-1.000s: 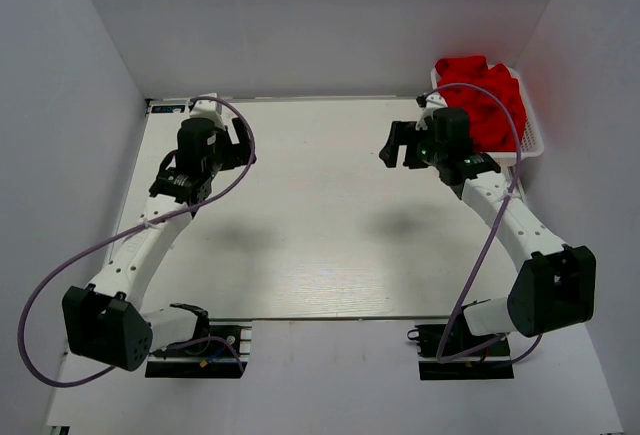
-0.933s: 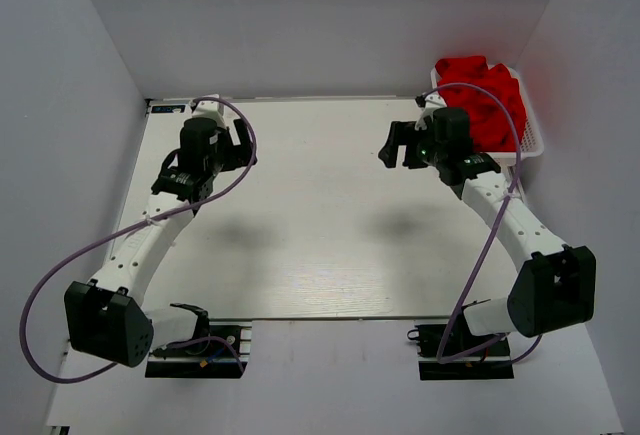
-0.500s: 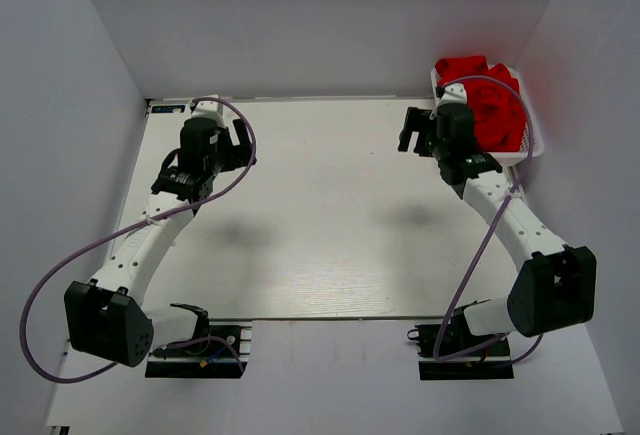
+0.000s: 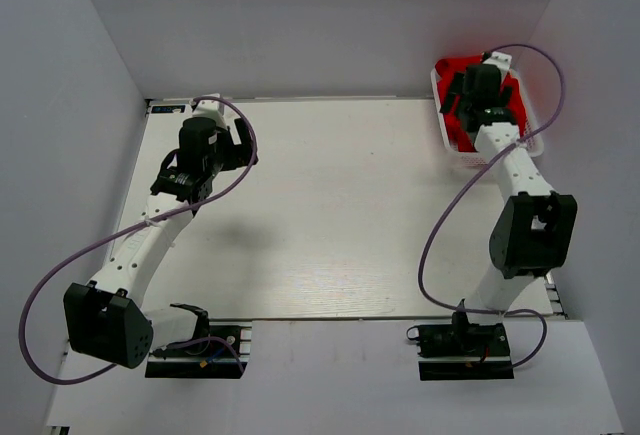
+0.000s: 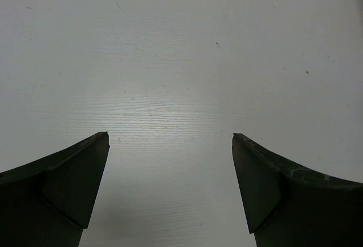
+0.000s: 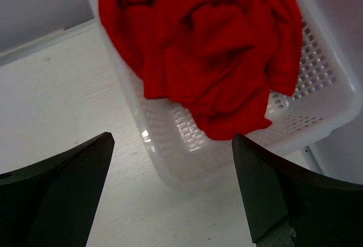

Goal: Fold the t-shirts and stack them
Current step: Grab crumpled tshirt from bin with the right arm

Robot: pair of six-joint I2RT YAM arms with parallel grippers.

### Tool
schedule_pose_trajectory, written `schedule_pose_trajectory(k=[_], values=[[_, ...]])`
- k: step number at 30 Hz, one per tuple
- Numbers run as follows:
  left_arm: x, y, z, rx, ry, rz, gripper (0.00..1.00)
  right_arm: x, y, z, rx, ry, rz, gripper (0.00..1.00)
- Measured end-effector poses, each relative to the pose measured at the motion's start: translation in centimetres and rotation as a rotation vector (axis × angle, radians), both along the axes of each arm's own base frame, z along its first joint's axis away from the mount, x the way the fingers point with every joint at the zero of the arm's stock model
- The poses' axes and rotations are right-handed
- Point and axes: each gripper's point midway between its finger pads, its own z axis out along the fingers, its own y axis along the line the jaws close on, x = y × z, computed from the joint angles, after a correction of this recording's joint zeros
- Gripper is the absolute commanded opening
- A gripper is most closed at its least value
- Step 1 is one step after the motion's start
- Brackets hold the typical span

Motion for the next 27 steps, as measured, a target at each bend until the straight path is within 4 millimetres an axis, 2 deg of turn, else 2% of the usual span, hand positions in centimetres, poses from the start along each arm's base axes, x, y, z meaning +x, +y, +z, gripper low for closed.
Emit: schedule_pose_trajectory(k=[5, 10, 13, 16, 18, 19, 20, 21, 23, 27], values=[[0.1, -0.3, -0.1, 0.000, 0.001, -0.015, 1.00, 2.6, -4.5, 0.4, -0.013, 0.009, -0.074, 0.90], [0.5, -0.5, -1.2, 0.006, 0.030, -0.022, 1.00, 6.4, -6.8, 0.3, -0.012, 0.002, -0.054, 0.90], [0.8, -0.6, -2.0, 0.010, 0.047, -0.023, 1.00, 8.7, -7.2, -0.8, 0.006, 0.003, -0.012, 0.90], [1.1, -0.7, -2.8, 0.015, 0.065, -0.022, 1.00, 10.8, -8.0, -3.4, 0.030, 0.022, -0.001, 0.90], [1.3, -0.7, -3.3, 0.019, 0.078, -0.022, 1.00, 11.2, -8.4, -5.5, 0.044, 0.051, 0.003, 0.66], [1.4, -0.7, -3.5, 0.020, 0.084, -0.022, 1.00, 11.4, -8.3, -6.5, 0.056, 0.064, 0.013, 0.49], [1.5, -0.8, -3.7, 0.021, 0.089, -0.022, 1.00, 11.4, -8.3, -7.1, 0.059, 0.075, 0.025, 0.04], [1.6, -0.8, -3.8, 0.022, 0.092, -0.022, 1.00, 11.5, -8.1, -7.5, 0.069, 0.082, 0.043, 0.00], [1.7, -0.8, -3.9, 0.024, 0.096, -0.022, 1.00, 11.6, -7.8, -7.6, 0.095, 0.077, 0.060, 0.00], [1.8, -0.8, -3.8, 0.022, 0.091, -0.022, 1.00, 11.6, -7.5, -5.3, 0.100, 0.028, 0.093, 0.00]])
